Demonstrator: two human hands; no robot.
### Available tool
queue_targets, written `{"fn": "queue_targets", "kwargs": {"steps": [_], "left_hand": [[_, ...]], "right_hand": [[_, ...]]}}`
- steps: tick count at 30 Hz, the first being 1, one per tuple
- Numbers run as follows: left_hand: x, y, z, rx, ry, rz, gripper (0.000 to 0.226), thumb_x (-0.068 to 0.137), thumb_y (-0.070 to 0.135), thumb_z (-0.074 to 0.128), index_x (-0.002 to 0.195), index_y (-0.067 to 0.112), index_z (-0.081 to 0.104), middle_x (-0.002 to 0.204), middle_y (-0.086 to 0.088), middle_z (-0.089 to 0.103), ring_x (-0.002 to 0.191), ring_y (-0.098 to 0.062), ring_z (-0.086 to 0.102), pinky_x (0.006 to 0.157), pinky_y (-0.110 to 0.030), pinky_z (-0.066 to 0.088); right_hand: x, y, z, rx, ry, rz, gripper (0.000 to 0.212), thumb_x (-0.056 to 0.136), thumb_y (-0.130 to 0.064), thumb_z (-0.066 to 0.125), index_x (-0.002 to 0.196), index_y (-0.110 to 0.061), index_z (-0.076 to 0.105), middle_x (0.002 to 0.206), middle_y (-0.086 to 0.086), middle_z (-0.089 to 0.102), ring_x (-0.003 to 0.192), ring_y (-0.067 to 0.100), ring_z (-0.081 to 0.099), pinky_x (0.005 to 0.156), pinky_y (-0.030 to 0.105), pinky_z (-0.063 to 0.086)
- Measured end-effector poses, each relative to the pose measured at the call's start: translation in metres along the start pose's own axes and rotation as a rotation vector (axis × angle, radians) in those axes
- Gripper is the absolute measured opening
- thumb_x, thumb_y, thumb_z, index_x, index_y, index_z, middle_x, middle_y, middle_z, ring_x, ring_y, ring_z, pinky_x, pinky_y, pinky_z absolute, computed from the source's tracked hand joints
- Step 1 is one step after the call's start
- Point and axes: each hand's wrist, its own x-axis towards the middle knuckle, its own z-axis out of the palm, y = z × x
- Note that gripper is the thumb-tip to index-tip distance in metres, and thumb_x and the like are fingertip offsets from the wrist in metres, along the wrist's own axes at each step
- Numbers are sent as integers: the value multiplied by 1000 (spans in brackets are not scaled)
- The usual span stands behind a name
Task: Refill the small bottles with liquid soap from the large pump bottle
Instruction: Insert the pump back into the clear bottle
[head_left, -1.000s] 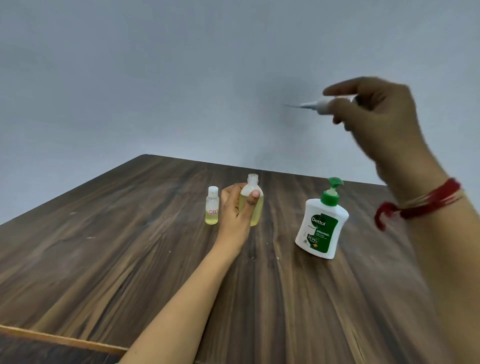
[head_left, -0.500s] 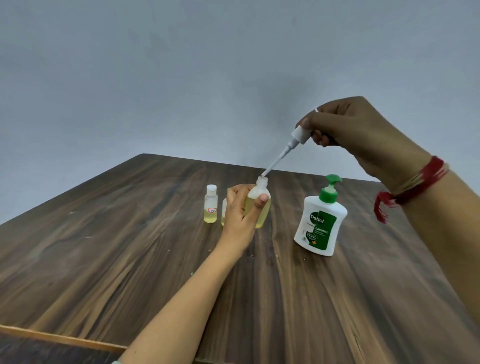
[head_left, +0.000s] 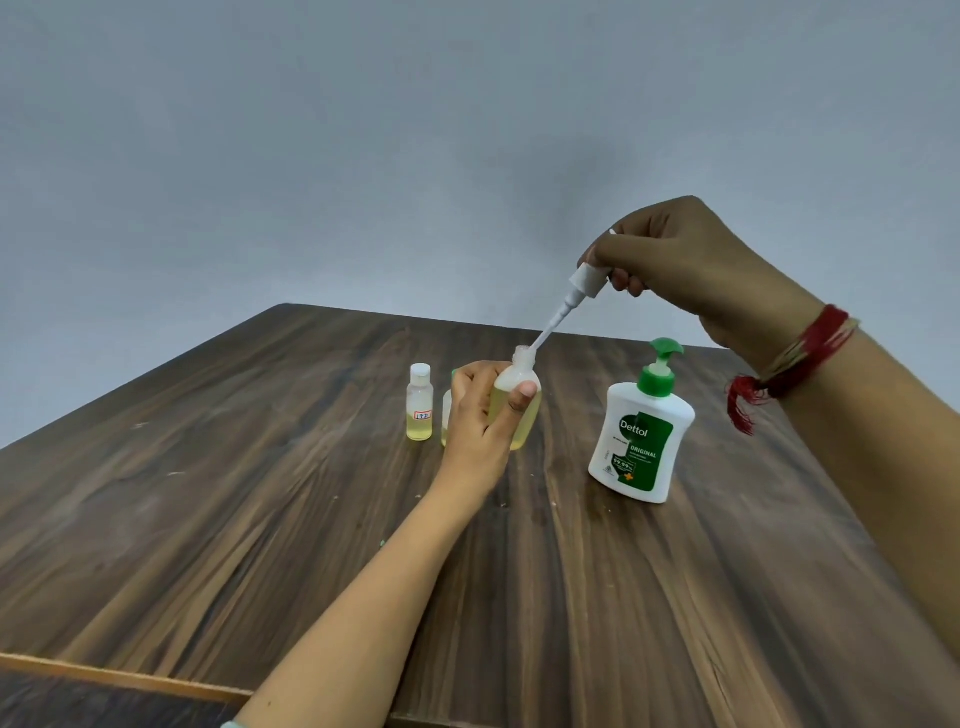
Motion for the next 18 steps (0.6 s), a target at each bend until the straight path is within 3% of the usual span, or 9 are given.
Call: {"fn": "queue_targets", "kwargs": {"steps": [3,8,12,18], "left_hand": [[0,1,0,8,-11,6,59,61,94,34,97,49,48,109,20,38,101,16,43,79,4,33],[-1,2,1,29,-21,-8,67,59,95,32,102,46,48,110,22,36,104,8,44,78,3,35],[-1,3,0,14,-24,-12,63,61,94,34,101,47,48,110,21,37,102,15,43,80,3,34],[-2,4,2,19,-33,-28,86,59,95,34,112,31,52,111,17,37,108,-2,46,78,1,36]], "right_hand": [[1,0,4,-12,-12,-7,18,83,-9,61,79,3,73,60,3,59,52,4,49,51,13,41],[4,1,16,-17,-79,5,25,84,-13,63,85,11,70,64,7,59,56,8,49,55,18,42],[7,5,19,-63,-108,43,25,83,-12,62,87,10,71,64,7,59,55,9,49,57,21,42],[12,9,27,-31,-130,60,17,86,-9,62,90,5,72,68,3,63,56,6,53,53,16,44]]}}
